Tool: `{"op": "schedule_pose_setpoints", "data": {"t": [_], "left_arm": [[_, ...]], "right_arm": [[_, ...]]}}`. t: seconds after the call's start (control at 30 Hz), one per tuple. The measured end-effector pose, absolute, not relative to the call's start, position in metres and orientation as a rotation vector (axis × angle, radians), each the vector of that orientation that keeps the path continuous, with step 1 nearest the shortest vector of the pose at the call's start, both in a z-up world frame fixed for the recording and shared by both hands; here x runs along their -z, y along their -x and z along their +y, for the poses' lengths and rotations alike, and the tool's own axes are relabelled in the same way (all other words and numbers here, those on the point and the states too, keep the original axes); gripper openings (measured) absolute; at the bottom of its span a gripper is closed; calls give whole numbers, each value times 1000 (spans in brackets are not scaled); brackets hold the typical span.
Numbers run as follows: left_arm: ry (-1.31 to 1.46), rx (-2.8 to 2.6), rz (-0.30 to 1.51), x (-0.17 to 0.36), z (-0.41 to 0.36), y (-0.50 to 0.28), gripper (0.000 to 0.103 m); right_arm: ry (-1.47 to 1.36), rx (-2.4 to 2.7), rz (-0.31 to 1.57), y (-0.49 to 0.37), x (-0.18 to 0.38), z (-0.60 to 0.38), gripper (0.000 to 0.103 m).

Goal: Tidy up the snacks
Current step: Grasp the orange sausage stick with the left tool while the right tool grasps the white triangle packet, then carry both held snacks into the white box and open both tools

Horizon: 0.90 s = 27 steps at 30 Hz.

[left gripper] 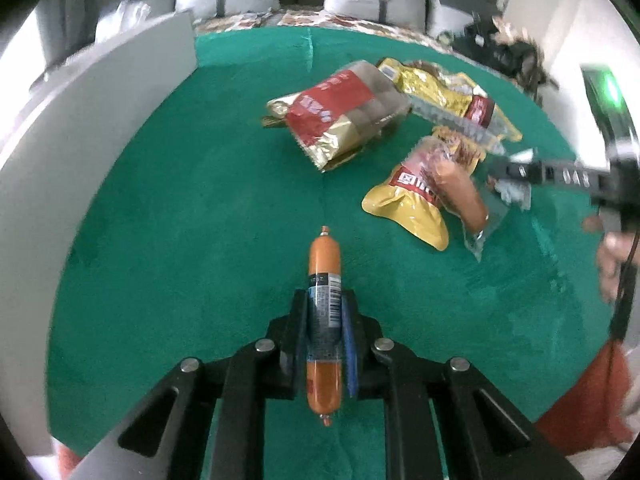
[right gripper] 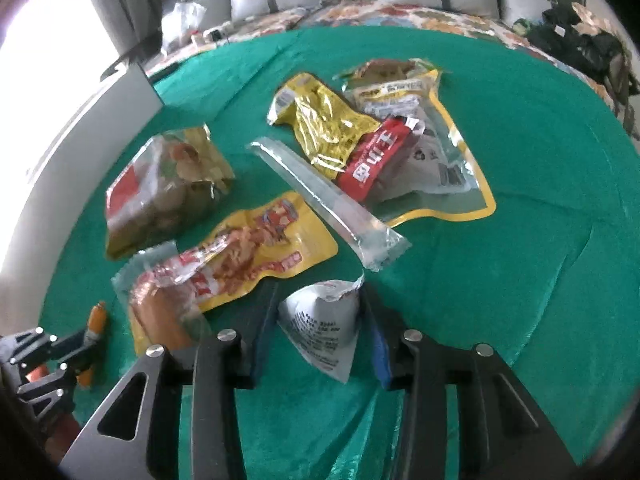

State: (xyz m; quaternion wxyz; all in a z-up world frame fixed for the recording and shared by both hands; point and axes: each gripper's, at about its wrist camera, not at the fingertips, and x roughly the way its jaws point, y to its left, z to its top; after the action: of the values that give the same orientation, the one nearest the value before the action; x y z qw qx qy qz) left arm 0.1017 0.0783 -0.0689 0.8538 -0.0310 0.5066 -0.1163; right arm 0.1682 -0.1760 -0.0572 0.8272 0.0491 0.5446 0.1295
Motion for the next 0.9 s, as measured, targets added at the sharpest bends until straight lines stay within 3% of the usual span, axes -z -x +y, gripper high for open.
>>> {"op": "schedule_pose_setpoints", "data": {"t": [0.23,0.53,0.7,0.9], "left_arm": [[262,312,1071,64,108,-89,15],[361,345,996,32,128,-80,15],[420,332,933,-6,165,-74,15],[476,184,819,-72,267,-77,15]], "right_arm": [[-207,-334,1140,-114,35,-201,42],[-239,-361,1224,-63,46,-187,42],[-259,-453,1259,-74,38,-139,42],[-269,-667,1174,-119,-27,-32,42]]}}
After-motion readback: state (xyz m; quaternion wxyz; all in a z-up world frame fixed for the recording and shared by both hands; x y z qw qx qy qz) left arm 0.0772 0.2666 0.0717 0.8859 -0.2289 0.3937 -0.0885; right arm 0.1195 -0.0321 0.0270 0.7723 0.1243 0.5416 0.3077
